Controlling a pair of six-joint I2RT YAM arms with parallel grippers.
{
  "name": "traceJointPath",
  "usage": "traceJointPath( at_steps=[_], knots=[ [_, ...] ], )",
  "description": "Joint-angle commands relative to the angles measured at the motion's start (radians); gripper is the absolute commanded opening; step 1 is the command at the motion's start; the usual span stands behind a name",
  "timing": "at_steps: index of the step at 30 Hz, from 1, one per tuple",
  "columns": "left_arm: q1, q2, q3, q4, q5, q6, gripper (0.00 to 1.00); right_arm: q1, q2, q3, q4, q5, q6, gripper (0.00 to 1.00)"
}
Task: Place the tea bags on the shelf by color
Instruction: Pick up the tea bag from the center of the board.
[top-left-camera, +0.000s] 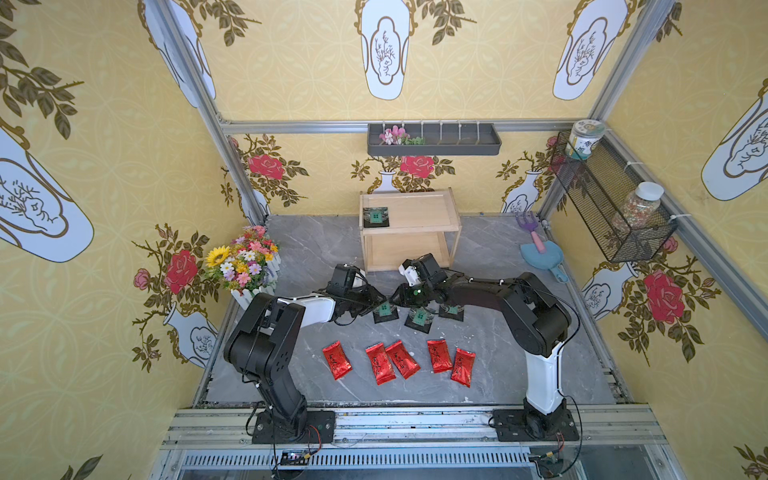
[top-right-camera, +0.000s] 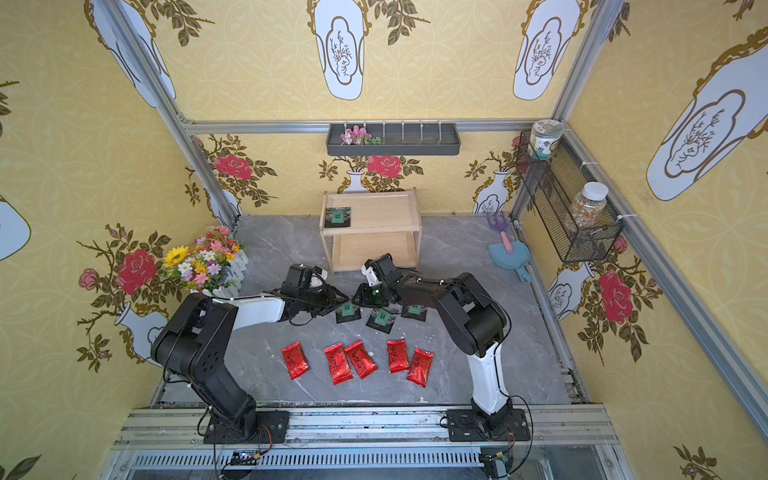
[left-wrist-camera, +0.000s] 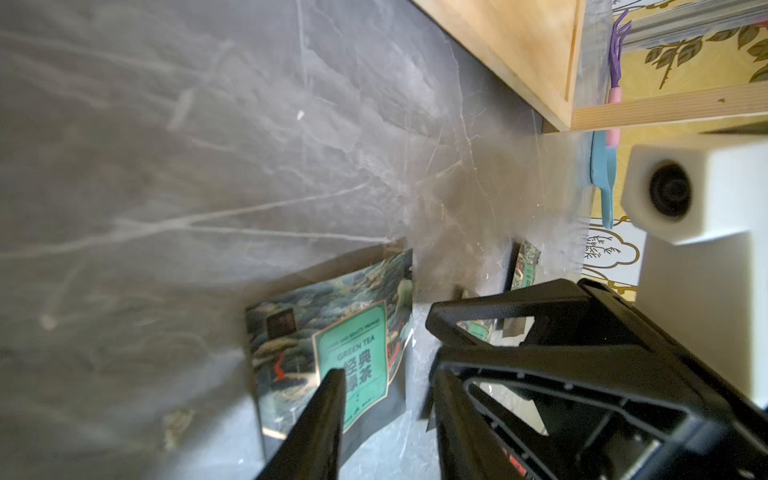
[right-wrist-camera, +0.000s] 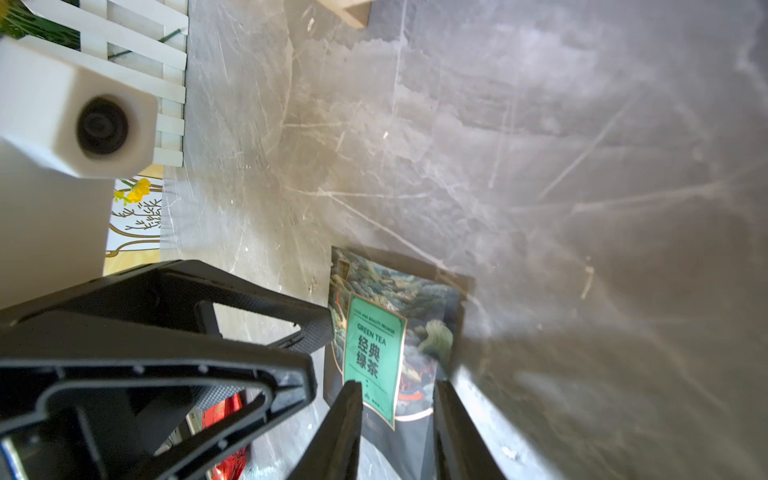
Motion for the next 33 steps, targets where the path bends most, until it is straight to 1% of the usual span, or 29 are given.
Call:
traceJointPath(
  at_steps=[1, 9, 15, 21, 24, 27, 33],
  knots=[
    [0.002, 0.001, -0.018, 0.009, 0.004, 0.007, 0.40, -0.007, -0.009, -0.009, 0.004, -0.017, 0.047, 0.34],
    [0.002, -0.021, -0.054, 0.007, -0.034, 0.011, 0.39, -0.034, 0.013, -0.030, 0.064, -0.079, 0.105, 0.33],
    [0.002, -0.015, -0.067, 0.032, -0.031, 0.006, 0.39, -0.041, 0.033, -0.040, 0.117, -0.127, 0.160, 0.34],
    [0.002, -0.016, -0.083, 0.040, -0.030, 0.003, 0.39, -0.053, 0.055, -0.072, 0.230, -0.193, 0.244, 0.33],
    [0.002, -0.019, -0.095, 0.045, -0.031, 0.002, 0.39, -0.061, 0.071, -0.092, 0.317, -0.231, 0.303, 0.30],
    [0.002, -0.023, -0.105, 0.053, -0.030, -0.005, 0.39, -0.067, 0.085, -0.115, 0.401, -0.258, 0.359, 0.24],
    [0.002, -0.029, -0.114, 0.062, -0.033, -0.009, 0.39, -0.069, 0.096, -0.118, 0.436, -0.273, 0.381, 0.12]
  ],
)
